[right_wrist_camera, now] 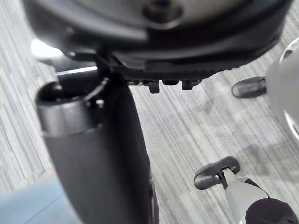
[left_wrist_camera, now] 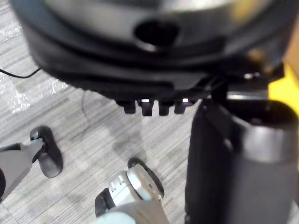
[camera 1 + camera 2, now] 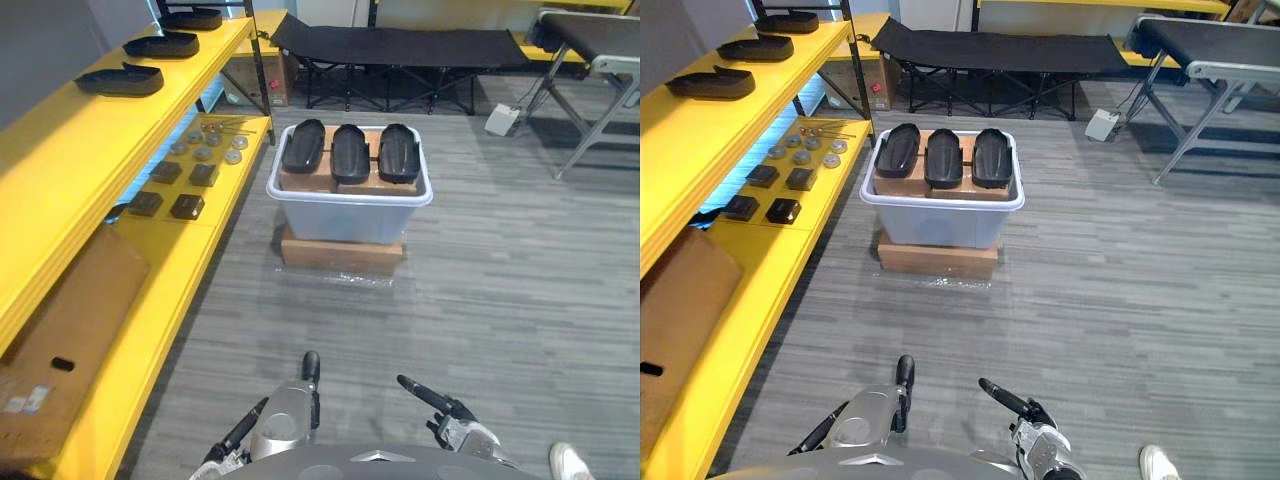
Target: Walk over and take three plastic housings, then place them on the shelf
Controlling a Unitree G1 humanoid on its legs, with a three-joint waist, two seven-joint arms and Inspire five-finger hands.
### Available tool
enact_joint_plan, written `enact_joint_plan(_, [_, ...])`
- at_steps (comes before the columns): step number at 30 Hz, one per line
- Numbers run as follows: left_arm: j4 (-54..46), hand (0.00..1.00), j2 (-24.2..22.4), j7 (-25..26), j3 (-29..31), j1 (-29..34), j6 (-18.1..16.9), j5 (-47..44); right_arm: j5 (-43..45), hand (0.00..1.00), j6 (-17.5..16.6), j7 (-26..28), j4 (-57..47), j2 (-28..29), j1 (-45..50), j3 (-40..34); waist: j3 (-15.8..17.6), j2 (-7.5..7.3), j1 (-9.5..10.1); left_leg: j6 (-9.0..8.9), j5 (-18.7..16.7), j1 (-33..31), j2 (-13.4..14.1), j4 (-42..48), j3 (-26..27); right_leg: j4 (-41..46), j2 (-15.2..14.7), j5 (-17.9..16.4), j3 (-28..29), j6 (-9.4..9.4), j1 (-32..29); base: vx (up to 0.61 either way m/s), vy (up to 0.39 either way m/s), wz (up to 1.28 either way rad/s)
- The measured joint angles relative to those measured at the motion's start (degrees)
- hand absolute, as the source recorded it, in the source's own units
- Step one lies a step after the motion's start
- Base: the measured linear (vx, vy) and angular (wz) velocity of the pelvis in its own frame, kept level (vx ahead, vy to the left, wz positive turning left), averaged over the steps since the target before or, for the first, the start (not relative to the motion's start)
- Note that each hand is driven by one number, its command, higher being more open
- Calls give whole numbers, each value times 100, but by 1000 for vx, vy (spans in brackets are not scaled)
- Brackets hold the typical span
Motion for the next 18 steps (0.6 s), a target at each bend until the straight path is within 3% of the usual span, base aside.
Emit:
enact_joint_plan(2, [0, 100, 145, 1, -14, -59, 2, 9, 31, 100, 24, 1, 13, -7, -80, 83, 56, -330, -18, 179, -118, 1, -235, 276, 97, 610, -214, -275, 259, -36, -157, 474, 118, -5])
enact_joint_plan(3, [96, 100, 193, 9, -29, -133, 33, 108, 35, 100, 37, -9, 52, -36, -182, 138, 98, -338, -127, 417, -236, 29, -314, 498, 82, 1585, -360, -250, 491, 119, -523, 580, 160, 3])
enact_joint_plan(4, [168, 100, 257, -30, -111, -141, 42, 394, 70, 100, 31, -31, 79, -1, -259, 186, 129, -331, -223, 487, -479, 230, -346, 537, 76, 2911, -476, 59, 637, 741, -1007, 491, 155, 3])
enact_joint_plan(5, [172, 100, 278, -60, -135, -137, 39, 572, 74, 100, 21, -28, 115, 27, -268, 192, 168, -333, -243, 498, -592, 388, -358, 519, 81, 3567, -567, 396, 659, 1121, -1278, 665, 237, -2])
enact_joint_plan(6, [213, 100, 348, -56, -311, -149, -96, 1161, 31, 100, -156, -44, 149, 47, -183, 184, 262, -347, -280, 497, -792, 983, -473, 333, 83, 5002, -1080, 473, 358, 967, -1859, 650, 185, 6])
enact_joint_plan(7, [218, 100, 447, -44, -655, -151, -222, 1400, 64, 100, -259, -90, 88, -21, -136, 266, 280, -285, -368, 492, -911, 1403, -498, 189, 36, 5024, -1295, 264, 48, 673, -2126, 717, 171, 28])
enact_joint_plan(9, [208, 100, 519, -30, -922, -237, -372, 1341, 84, 100, -299, -159, 36, -13, -85, 339, 277, -237, -476, 492, -961, 1721, -460, -11, -93, 4034, -1288, 100, -106, 643, -2301, 413, 11, 43])
enact_joint_plan(11, [174, 100, 557, -57, -1036, -427, -448, 1200, 69, 100, -383, -236, 33, 27, -77, 327, 250, -177, -540, 389, -1027, 1807, -339, -80, -284, 2679, -1150, 157, -83, 668, -2503, 373, -98, 45])
enact_joint_plan(13, [45, 100, 471, -89, -1124, -611, -547, 868, 60, 100, -391, -244, -4, 52, -45, 173, 220, -106, -538, 196, -1210, 1815, -123, -4, -542, 1465, -931, 596, 267, 629, -2646, 441, -230, 53])
enact_joint_plan(15, [-142, 100, 403, -95, -1138, -630, -606, 775, 38, 100, -393, -246, -47, 111, 37, 123, 203, -116, -535, 4, -1513, 1811, -2, 248, -716, 979, -808, 1157, 599, 696, -2638, 346, -294, 44])
enact_joint_plan(16, [-180, 100, 381, -82, -1141, -627, -604, 685, 39, 100, -391, -246, -63, 130, 86, 122, 174, -168, -523, -33, -1610, 1805, 5, 334, -764, 941, -805, 1325, 683, 708, -2627, 338, -472, 35])
enact_joint_plan(17, [-237, 100, 336, 24, -1109, -587, -597, 483, 66, 100, -389, -245, -96, 291, 287, 109, 25, -396, -489, -225, -1959, 1789, -5, 617, -896, 997, -876, 1708, 797, 773, -2561, 329, -489, 50])
enact_joint_plan(18, [-227, 100, 98, 100, -1051, -627, -527, 470, 59, 100, -359, -252, -180, 181, 354, 39, -86, -115, -546, -359, -2111, 1702, 322, 845, -1013, 1228, -663, 1511, 438, 615, -2520, 370, -546, 60])
